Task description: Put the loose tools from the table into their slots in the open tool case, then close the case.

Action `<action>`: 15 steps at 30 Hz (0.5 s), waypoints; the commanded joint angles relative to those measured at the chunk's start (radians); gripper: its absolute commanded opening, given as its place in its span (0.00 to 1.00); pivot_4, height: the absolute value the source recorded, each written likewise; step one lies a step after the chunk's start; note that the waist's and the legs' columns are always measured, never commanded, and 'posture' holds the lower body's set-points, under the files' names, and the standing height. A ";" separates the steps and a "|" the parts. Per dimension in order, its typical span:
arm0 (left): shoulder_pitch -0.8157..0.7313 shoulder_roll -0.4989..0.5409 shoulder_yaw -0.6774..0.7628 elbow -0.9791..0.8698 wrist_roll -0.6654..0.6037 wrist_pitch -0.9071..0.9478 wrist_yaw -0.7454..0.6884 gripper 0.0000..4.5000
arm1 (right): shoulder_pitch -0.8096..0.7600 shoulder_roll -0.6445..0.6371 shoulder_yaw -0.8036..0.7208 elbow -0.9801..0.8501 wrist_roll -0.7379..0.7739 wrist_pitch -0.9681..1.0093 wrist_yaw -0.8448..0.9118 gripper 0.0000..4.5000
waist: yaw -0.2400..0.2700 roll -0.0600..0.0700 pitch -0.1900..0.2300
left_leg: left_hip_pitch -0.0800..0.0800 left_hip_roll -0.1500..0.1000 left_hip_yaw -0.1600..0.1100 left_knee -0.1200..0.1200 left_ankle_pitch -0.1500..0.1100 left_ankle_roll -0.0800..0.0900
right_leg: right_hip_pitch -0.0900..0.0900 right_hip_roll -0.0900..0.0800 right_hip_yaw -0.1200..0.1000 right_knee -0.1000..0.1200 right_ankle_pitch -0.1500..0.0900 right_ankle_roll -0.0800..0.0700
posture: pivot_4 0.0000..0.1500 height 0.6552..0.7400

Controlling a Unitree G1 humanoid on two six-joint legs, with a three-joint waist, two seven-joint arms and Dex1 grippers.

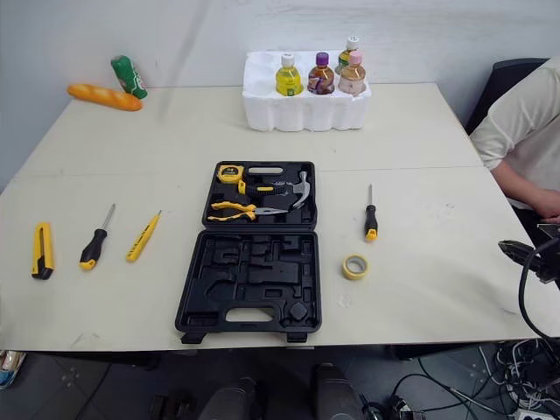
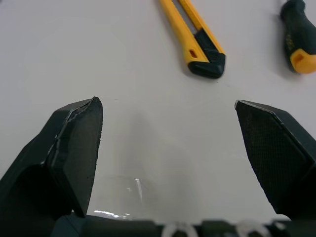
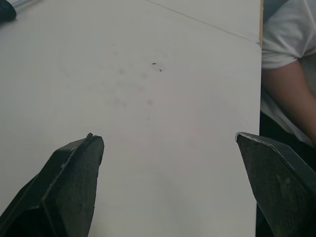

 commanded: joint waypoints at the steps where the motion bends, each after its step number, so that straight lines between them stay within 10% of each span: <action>1: 0.005 -0.008 -0.030 -0.144 -0.032 0.047 0.015 1.00 | -0.013 0.008 -0.007 -0.114 0.064 0.043 0.016 0.99 | 0.000 0.000 0.000 | 0.000 0.000 0.000 0.000 0.000 0.000 | 0.000 0.000 0.000 0.000 0.000 0.000 | 1.00 0.96; 15: -0.241 -0.018 -0.276 -0.428 -0.055 0.415 0.281 1.00 | -0.232 0.181 0.238 -0.783 0.514 0.417 0.031 0.99 | 0.002 0.000 0.000 | -0.001 0.001 -0.001 0.000 0.001 -0.002 | -0.001 0.001 -0.002 0.001 0.000 0.001 | 1.00 0.96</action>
